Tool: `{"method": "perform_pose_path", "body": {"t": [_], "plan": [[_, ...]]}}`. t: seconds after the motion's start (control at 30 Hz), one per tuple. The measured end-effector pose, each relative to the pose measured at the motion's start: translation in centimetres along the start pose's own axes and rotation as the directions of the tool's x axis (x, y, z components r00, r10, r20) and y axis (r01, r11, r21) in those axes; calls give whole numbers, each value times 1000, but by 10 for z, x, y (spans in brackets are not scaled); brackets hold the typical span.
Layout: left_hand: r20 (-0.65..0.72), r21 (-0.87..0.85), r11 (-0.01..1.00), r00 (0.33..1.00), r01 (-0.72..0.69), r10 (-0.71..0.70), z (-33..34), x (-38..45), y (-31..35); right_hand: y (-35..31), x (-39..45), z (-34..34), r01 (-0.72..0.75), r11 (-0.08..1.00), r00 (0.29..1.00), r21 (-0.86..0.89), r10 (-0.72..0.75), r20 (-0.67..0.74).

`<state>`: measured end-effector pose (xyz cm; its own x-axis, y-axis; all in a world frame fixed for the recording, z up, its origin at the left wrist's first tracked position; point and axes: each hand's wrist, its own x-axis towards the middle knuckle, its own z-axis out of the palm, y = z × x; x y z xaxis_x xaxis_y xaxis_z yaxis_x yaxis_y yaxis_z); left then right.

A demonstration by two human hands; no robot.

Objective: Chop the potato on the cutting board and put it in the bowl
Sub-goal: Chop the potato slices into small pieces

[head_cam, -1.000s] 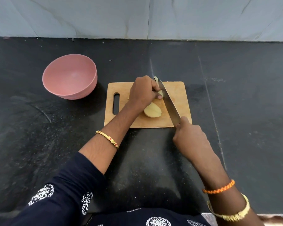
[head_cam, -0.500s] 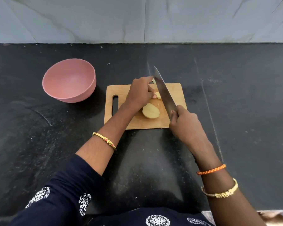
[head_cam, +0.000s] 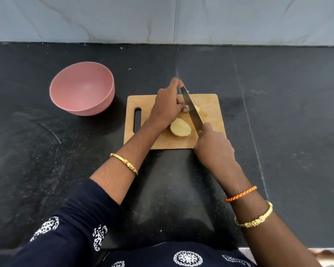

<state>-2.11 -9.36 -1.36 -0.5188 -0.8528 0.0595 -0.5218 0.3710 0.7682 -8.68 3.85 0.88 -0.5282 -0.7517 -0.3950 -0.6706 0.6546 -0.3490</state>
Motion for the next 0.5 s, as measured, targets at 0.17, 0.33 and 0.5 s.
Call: {"method": "perform_pose_path", "body": {"t": [0.17,0.33,0.5], "plan": [[-28,20,1000,999,18,-17,3,0,-1,7,-14,-6,-5,999,999,-35,6,37],[13,56,998,999,34,-35,1,1,0,36,-41,3,14,986,1000,164,-12,-14],[50,158,985,997,-64,56,-7,12,4,49,-40,2,71,913,975,403,22,-221]]}}
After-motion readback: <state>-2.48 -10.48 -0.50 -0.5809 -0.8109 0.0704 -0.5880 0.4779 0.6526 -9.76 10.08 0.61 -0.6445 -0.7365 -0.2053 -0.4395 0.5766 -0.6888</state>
